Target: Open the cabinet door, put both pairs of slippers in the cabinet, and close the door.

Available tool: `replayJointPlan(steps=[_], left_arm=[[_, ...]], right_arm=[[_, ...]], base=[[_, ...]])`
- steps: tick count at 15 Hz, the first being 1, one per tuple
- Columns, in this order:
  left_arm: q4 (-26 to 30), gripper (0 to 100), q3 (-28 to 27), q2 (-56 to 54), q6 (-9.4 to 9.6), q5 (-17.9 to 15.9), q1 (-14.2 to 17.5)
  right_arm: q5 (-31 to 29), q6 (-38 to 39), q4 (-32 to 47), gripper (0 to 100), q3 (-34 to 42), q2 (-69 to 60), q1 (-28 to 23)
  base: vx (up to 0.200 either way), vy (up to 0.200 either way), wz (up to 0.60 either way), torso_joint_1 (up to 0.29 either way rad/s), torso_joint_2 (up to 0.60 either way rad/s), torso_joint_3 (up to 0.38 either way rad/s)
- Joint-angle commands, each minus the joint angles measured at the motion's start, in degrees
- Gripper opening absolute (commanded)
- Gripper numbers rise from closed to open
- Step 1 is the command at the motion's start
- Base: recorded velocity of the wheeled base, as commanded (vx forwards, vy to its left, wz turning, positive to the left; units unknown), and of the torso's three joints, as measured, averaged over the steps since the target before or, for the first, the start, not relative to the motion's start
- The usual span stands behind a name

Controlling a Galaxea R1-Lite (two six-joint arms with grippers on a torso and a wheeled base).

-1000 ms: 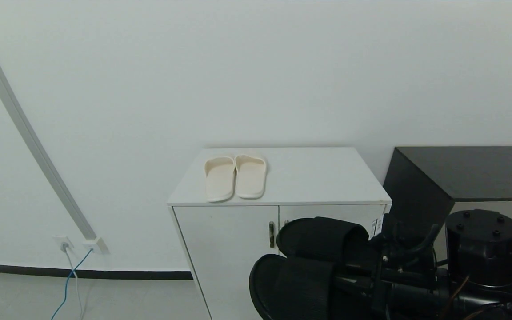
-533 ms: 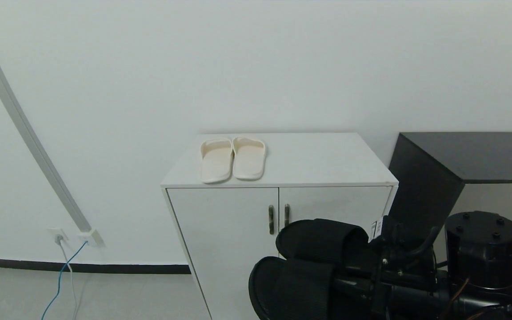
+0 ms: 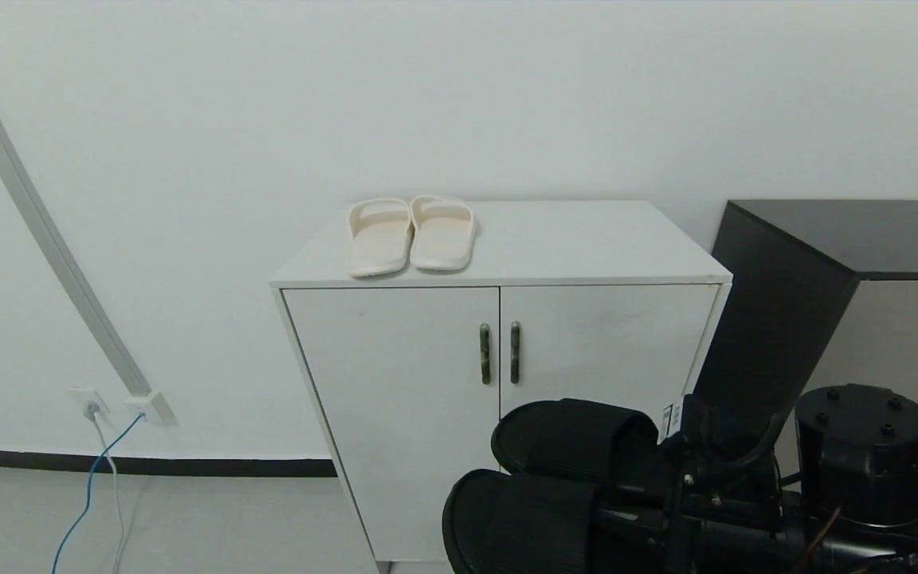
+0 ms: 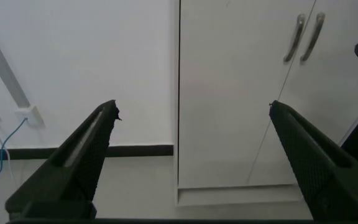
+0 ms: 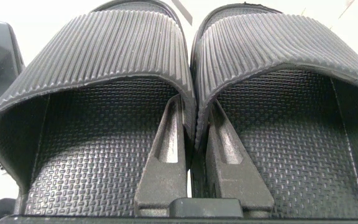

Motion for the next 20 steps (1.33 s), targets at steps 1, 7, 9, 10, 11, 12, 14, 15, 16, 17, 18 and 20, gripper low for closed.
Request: replayJointPlan(steps=[1, 7, 9, 10, 11, 12, 14, 15, 16, 17, 18, 20], left_arm=[[0.00, 100, 0.01, 0.07, -0.02, -0.02, -0.01], [0.00, 100, 0.01, 0.07, 0.24, 0.15, -0.01], [0.00, 100, 0.01, 0.07, 0.33, -0.11, -0.01], [0.09, 100, -0.08, 0.07, 0.33, -0.11, -0.01], [0.00, 100, -0.25, 0.07, 0.50, -0.20, -0.01], [0.00, 100, -0.43, 0.25, 0.50, -0.20, -0.01], [-0.09, 100, -0.43, 1.22, 0.59, -0.20, -0.01], [-0.26, 100, -2.80, 2.09, -0.20, -0.55, -0.18], [0.00, 100, -7.81, 4.38, -3.63, -1.52, -0.71], [0.09, 100, -11.24, 6.75, -8.02, -2.57, -1.06], [0.00, 100, -12.38, 10.18, -9.08, -5.12, -1.24], [-0.26, 100, -12.82, 14.05, -8.99, -10.75, -1.33]], right_arm=[[0.01, -0.01, -0.05, 0, 0.01, 0.00, 0.14], [0.01, -0.10, -0.05, 0, 0.10, 0.08, 0.22], [0.01, -0.10, -0.14, 0, 0.18, -0.09, 0.49], [0.01, -0.10, -0.14, 0, 0.36, -0.27, 0.49], [0.01, -0.10, -0.22, 0, 0.27, -0.27, 0.66], [0.01, -0.10, -0.40, 0, 0.45, -0.18, 0.84], [0.10, -0.10, -0.40, 0, 0.54, 0.08, 0.93], [0.10, -0.01, -0.40, 0, 0.54, 0.08, 0.93], [0.10, -0.01, -0.40, 0, 0.54, 0.17, 0.93], [0.10, -0.01, -0.40, 0, 0.54, 0.17, 0.93], [0.10, -0.10, -0.40, 0, 0.54, 0.17, 0.93], [0.01, -0.10, -0.49, 0, 0.80, -0.09, 0.93]], base=[[0.000, 0.000, 0.00, -0.173, 0.51, 0.325], [0.000, 0.000, 0.00, -0.150, 0.48, 0.331], [0.000, 0.000, 0.00, -0.117, 0.47, 0.347], [0.000, 0.000, 0.00, -0.085, 0.45, 0.359], [0.000, 0.000, 0.00, -0.090, 0.45, 0.369], [0.000, 0.000, 0.00, -0.080, 0.45, 0.354], [0.000, 0.000, 0.00, -0.044, 0.44, 0.386], [0.000, 0.000, 0.00, -0.036, 0.44, 0.408], [0.000, 0.000, 0.00, 0.002, 0.27, 0.246], [0.000, 0.000, 0.00, 0.000, 0.00, 0.000], [0.000, 0.000, 0.00, 0.000, 0.00, 0.000], [0.000, 0.000, 0.00, 0.000, 0.00, 0.000]])
